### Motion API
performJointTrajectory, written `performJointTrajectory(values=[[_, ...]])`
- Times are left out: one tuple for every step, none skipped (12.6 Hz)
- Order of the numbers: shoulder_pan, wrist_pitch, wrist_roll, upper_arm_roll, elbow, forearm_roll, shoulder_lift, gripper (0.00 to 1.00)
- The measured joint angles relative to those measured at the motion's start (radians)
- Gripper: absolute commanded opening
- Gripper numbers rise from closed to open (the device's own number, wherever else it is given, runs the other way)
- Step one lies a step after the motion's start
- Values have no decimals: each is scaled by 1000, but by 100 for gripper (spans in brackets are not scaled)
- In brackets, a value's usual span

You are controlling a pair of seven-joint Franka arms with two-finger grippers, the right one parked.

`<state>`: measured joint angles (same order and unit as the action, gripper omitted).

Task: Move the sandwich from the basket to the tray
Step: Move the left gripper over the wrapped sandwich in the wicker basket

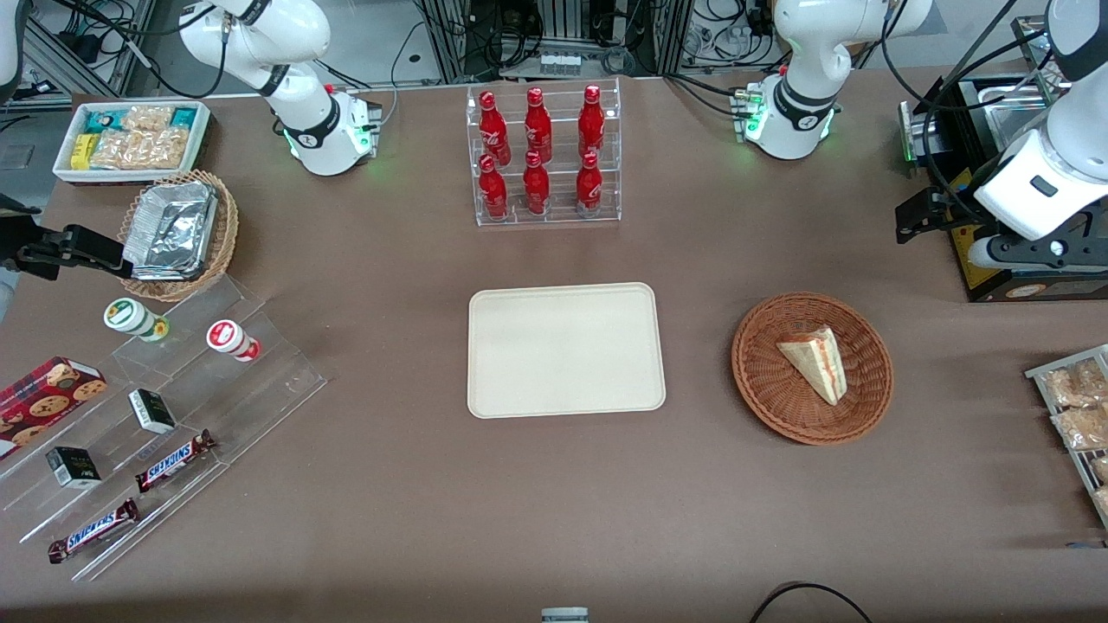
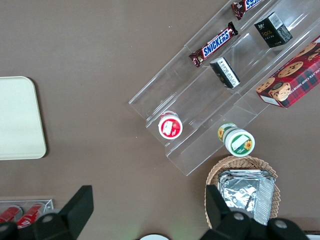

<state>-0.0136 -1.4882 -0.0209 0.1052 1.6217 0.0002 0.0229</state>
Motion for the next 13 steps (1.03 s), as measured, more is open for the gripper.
performJointTrajectory(values=[[0, -1, 0, 0, 0, 6, -1, 100], [0, -6, 0, 0, 0, 12, -5, 100], [0, -12, 0, 0, 0, 12, -10, 100], [0, -15, 0, 0, 0, 12, -16, 100], [0, -19, 0, 0, 0, 12, -26, 100], [0, -29, 0, 0, 2, 12, -38, 100], [0, -44, 0, 0, 12, 12, -50, 100], [0, -65, 0, 0, 29, 12, -60, 100], [0, -97, 0, 0, 54, 12, -68, 100], [0, -140, 0, 0, 85, 12, -75, 100], [0, -196, 0, 0, 122, 12, -81, 100], [0, -252, 0, 0, 162, 12, -89, 100], [0, -306, 0, 0, 202, 12, -99, 100]])
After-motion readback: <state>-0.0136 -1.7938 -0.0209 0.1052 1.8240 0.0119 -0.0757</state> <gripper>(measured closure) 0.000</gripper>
